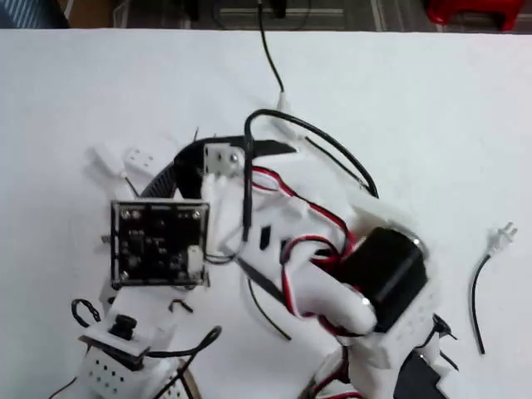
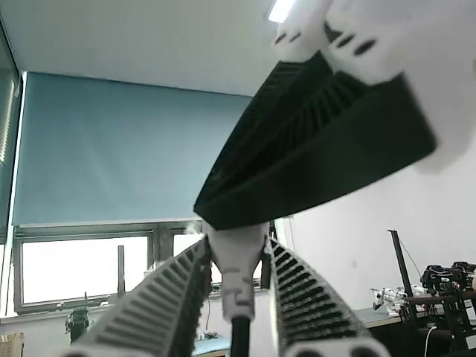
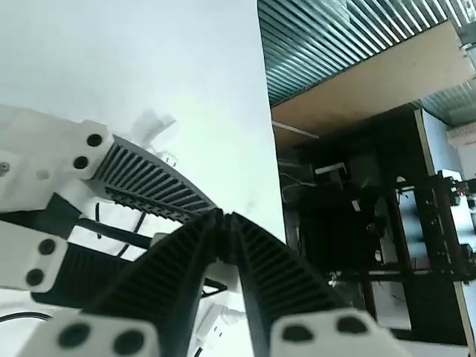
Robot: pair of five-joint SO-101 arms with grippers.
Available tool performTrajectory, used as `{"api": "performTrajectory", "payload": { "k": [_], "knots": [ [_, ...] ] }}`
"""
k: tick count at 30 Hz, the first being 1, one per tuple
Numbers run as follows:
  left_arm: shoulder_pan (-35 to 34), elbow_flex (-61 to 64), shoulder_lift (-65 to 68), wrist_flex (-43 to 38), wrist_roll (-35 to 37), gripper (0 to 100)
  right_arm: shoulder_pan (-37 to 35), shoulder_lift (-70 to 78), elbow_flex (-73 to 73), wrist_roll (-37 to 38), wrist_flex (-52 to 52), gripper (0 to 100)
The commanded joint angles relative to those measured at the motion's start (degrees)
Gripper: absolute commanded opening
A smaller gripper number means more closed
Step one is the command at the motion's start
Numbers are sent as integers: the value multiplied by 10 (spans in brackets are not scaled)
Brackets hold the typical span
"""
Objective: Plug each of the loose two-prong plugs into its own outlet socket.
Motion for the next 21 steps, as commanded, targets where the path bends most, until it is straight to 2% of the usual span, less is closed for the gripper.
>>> {"api": "performTrajectory", "payload": {
  "k": [1,6,15,18,21],
  "knots": [
    [0,-6,-7,-7,-7,23,80,29,-4,-1,-43,19],
    [0,-6,-7,-8,-7,23,126,41,-4,30,-56,19],
    [0,-4,-7,-3,-4,23,131,-19,-67,35,-40,19],
    [0,-14,-7,50,-2,24,147,-53,-84,35,-12,19],
    [0,-53,-4,146,16,24,196,-75,-85,33,44,19]
  ]
}}
